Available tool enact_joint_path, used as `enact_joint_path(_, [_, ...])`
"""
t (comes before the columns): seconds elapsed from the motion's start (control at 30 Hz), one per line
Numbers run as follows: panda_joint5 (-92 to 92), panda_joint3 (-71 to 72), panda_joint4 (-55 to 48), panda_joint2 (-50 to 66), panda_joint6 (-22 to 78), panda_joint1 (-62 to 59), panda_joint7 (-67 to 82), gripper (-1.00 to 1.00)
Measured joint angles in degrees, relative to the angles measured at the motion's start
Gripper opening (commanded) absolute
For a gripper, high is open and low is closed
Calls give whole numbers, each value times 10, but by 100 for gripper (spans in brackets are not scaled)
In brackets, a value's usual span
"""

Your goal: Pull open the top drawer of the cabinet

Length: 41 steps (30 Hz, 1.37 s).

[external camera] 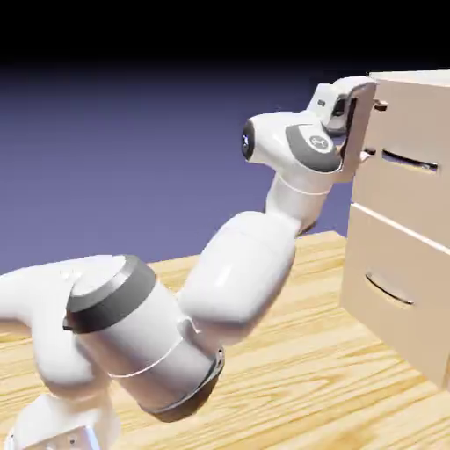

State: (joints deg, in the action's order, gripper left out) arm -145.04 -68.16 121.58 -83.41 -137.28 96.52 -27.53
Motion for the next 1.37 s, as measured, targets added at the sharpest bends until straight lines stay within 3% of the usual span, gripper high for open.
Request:
enact_joint_path(0.2, [-112,-53,-31,-39,28,74,12,0])
enact_joint_path(0.37, [-120,-67,-134,-35,-5,145,26,0])
enact_joint_path(0.4, [-120,-68,-141,-35,-7,149,27,-100])
enact_joint_path(0.47, [-120,-68,-141,-35,-7,149,27,-100])
enact_joint_path(1.23, [-8,47,337,-98,100,-224,1,-100])
enact_joint_path(1.27, [3,55,354,-105,100,-242,3,100])
enact_joint_path(1.37, [14,64,373,-113,97,-263,6,100])
